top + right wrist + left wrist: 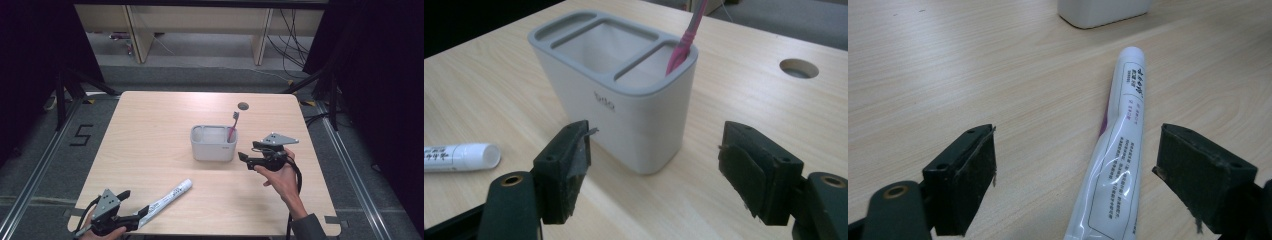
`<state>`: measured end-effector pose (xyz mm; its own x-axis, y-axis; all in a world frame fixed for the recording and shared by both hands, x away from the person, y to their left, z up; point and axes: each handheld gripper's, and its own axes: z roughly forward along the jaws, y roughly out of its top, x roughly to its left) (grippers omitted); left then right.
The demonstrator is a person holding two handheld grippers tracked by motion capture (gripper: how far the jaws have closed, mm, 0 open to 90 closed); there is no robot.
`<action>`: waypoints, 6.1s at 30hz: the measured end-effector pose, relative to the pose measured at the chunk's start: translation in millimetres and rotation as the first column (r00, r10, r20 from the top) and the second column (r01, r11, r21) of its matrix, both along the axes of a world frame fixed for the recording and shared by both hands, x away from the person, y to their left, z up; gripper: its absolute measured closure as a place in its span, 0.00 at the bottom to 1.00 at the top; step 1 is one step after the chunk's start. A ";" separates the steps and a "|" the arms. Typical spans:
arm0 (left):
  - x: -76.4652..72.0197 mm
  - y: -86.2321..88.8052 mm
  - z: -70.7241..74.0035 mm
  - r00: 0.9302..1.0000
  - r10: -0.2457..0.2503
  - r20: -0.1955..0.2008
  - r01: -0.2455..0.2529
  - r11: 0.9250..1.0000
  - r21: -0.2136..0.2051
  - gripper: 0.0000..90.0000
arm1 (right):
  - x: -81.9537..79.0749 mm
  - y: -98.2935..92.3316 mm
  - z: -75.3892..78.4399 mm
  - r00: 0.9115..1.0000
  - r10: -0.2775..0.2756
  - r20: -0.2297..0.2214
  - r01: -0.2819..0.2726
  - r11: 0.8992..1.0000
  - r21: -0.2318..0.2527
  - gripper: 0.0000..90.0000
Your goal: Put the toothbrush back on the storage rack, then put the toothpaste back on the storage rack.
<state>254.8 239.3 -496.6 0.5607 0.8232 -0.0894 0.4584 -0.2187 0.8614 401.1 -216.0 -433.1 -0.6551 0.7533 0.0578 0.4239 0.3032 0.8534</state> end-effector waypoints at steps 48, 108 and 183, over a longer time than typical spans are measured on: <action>0.9 -1.1 -0.1 1.000 0.012 -0.008 -0.012 1.000 -0.002 0.17 | -63.4 -19.6 -41.8 0.995 0.032 -0.093 -0.033 0.999 -0.009 0.29; -13.6 -6.3 5.0 0.992 -0.116 0.050 0.116 0.993 0.013 0.81 | -108.2 -43.7 -59.4 0.986 0.027 -0.166 -0.041 0.996 -0.082 0.26; 48.7 -27.8 -18.3 0.984 -0.138 -0.112 0.159 0.965 0.209 0.98 | -107.0 -40.5 -62.3 0.973 0.080 -0.214 -0.096 0.993 -0.064 0.28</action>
<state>303.5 211.4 -514.9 0.6755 0.7370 0.0222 0.4845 -0.4664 0.7401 294.1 -256.5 -495.4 -0.6980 0.7005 0.1485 0.5608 0.4058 0.7217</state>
